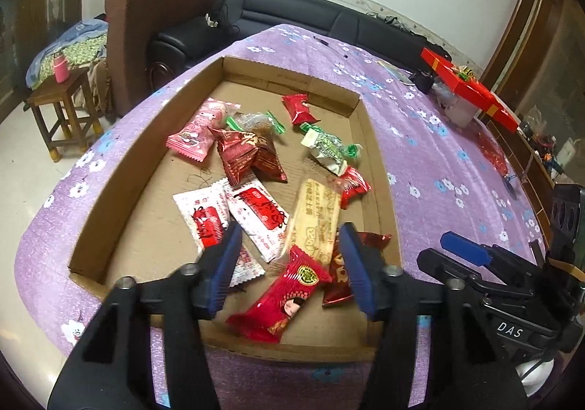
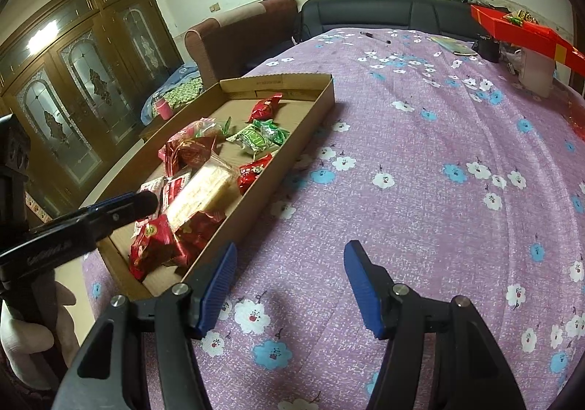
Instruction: Organize snacks
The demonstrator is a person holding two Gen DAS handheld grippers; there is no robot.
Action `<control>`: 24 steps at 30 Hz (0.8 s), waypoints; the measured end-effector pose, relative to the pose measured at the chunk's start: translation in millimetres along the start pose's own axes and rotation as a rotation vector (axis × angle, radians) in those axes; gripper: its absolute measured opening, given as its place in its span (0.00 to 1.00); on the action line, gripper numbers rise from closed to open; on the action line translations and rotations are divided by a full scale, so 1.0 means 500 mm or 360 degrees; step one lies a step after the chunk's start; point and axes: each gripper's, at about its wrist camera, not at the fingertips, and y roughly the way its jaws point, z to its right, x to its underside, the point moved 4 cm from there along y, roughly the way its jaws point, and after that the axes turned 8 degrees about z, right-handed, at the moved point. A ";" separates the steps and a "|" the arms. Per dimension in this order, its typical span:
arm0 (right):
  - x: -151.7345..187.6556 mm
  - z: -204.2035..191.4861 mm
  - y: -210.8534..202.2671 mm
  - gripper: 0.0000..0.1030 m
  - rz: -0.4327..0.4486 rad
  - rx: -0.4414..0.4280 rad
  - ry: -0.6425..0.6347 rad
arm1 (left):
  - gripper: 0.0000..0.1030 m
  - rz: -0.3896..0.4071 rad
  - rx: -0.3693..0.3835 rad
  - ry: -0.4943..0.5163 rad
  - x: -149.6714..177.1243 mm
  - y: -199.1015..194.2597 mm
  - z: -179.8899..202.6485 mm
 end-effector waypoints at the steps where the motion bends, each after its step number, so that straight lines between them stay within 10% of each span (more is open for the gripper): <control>1: 0.000 0.000 -0.001 0.62 0.0003 0.0000 0.0002 | 0.55 0.0010 0.0005 0.0002 -0.001 -0.003 0.002; 6: 0.000 -0.002 -0.008 0.62 0.0022 -0.0004 0.0017 | 0.55 0.0149 -0.0018 0.0031 -0.018 -0.040 0.014; 10: 0.005 -0.014 -0.019 0.62 0.0047 0.0006 0.0008 | 0.55 0.0426 -0.0257 0.0123 -0.038 -0.104 0.028; 14: 0.012 -0.030 -0.029 0.63 0.0067 0.0003 -0.0019 | 0.84 0.0717 -0.0508 0.0144 -0.040 -0.184 0.044; 17: 0.016 -0.038 -0.036 0.68 0.0078 -0.0007 -0.0026 | 0.86 0.0873 -0.0474 0.0161 -0.027 -0.224 0.056; 24: 0.025 -0.050 -0.051 0.69 0.0103 -0.0043 -0.0015 | 0.86 0.0632 -0.0447 0.0055 -0.023 -0.174 0.034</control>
